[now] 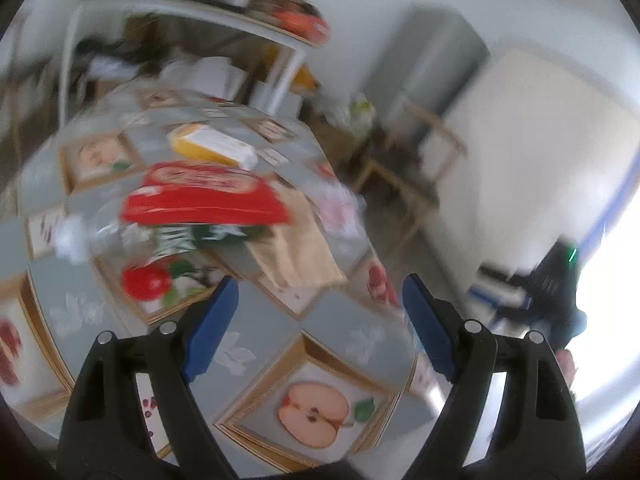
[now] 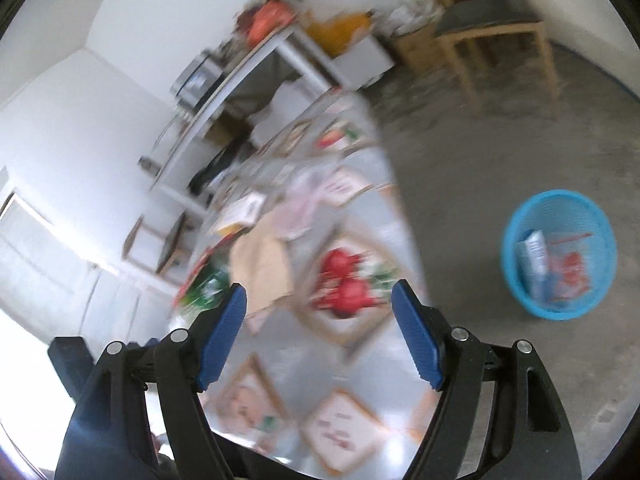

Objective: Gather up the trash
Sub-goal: 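Move the left gripper to the red snack bag on the table and grasp it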

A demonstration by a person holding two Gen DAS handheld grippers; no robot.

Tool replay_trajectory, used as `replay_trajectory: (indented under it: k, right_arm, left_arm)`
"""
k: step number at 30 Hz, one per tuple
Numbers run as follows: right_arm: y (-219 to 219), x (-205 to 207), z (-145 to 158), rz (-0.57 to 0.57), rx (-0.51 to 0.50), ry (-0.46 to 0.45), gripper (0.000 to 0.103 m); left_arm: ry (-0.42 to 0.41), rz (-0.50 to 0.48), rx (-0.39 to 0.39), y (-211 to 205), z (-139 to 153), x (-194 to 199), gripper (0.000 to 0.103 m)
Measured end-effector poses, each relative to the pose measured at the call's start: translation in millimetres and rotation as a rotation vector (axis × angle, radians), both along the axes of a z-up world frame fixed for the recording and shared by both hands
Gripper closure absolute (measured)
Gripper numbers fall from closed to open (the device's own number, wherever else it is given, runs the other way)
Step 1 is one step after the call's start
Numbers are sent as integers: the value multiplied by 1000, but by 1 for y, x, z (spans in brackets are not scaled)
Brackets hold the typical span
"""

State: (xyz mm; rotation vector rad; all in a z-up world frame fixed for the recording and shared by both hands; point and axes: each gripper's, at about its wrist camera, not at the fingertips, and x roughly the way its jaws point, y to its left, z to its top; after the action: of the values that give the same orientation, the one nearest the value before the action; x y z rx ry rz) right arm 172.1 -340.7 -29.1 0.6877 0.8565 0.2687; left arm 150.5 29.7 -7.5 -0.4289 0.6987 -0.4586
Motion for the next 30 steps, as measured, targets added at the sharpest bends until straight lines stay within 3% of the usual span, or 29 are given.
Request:
replay_trajectory:
  k: [4,7,11,18,21,28,30]
  right_arm:
    - [47,23,-1,79,25,11,30]
    - [68,32,1,106,24,10,30]
    - [79,34,2,122,7,13,30]
    - [78,37,-8,115,-1,51,30]
    - [77,38,-10,108,-3,54,30]
    - [75,37,-9,106,-15,54,30]
    - [74,39,-9,105,-21,59,30]
  left_arm:
    - [13,87,-226,36,-21,21,23]
    - [32,110,-328,43,-35,39,23]
    - [83,126,-370,42,-51,67,27]
    - [182,176,-473,47,-74,93,44]
    - [214,192,-516,50,-82,96,54]
    - [247,218,-601,55,-93,96,90]
    - [243,217,-609,55,-94,94,92]
